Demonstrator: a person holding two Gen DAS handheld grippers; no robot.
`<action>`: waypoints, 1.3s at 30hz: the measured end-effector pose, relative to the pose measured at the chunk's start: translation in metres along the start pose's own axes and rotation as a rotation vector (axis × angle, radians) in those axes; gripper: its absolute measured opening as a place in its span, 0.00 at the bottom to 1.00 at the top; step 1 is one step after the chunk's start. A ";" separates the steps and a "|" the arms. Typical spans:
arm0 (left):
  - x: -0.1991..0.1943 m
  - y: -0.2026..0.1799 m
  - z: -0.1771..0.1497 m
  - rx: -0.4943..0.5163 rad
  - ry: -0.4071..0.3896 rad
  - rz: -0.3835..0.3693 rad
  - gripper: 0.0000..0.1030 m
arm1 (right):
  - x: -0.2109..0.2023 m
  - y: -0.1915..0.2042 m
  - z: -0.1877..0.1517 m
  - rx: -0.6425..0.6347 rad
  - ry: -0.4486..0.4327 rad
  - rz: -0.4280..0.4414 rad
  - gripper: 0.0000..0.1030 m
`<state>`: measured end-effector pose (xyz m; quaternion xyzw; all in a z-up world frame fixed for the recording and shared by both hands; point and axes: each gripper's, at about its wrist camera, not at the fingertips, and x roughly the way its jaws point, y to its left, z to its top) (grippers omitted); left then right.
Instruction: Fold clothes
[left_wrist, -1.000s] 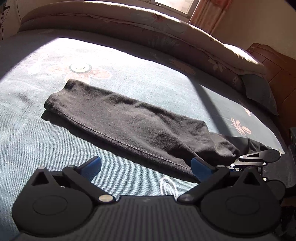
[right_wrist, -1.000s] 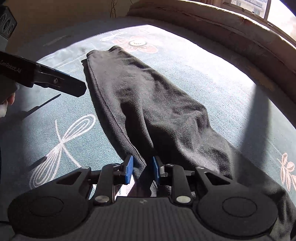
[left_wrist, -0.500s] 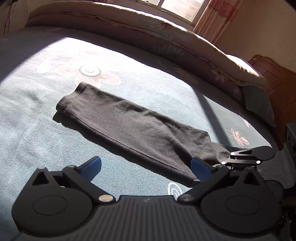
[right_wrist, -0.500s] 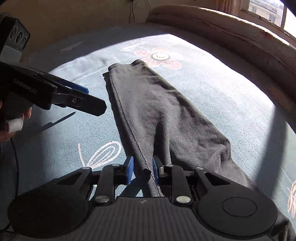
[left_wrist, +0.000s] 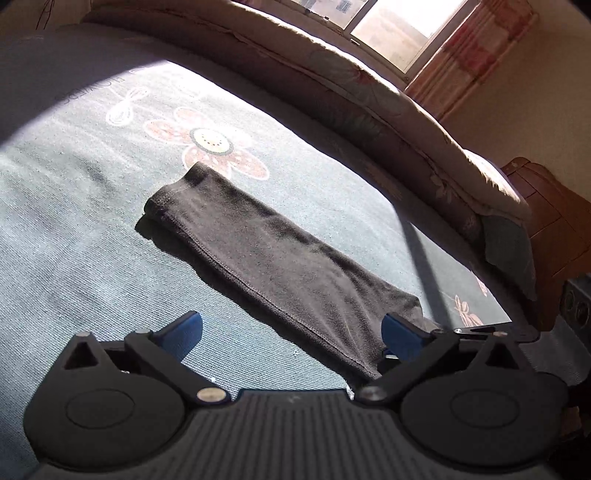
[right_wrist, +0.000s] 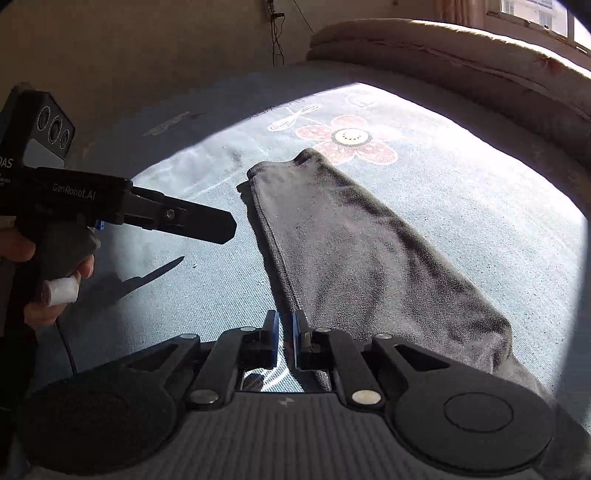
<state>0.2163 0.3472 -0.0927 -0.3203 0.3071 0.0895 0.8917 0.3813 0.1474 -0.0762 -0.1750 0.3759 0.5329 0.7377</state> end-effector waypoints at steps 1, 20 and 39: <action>0.001 0.000 0.000 0.000 0.001 0.001 1.00 | -0.003 -0.006 0.001 0.014 -0.007 -0.043 0.10; 0.005 -0.007 -0.004 0.027 0.003 0.001 1.00 | -0.050 -0.078 -0.012 -0.008 0.010 -0.288 0.47; 0.021 -0.020 -0.013 0.082 0.047 0.023 1.00 | -0.036 -0.147 -0.046 0.048 0.104 -0.341 0.04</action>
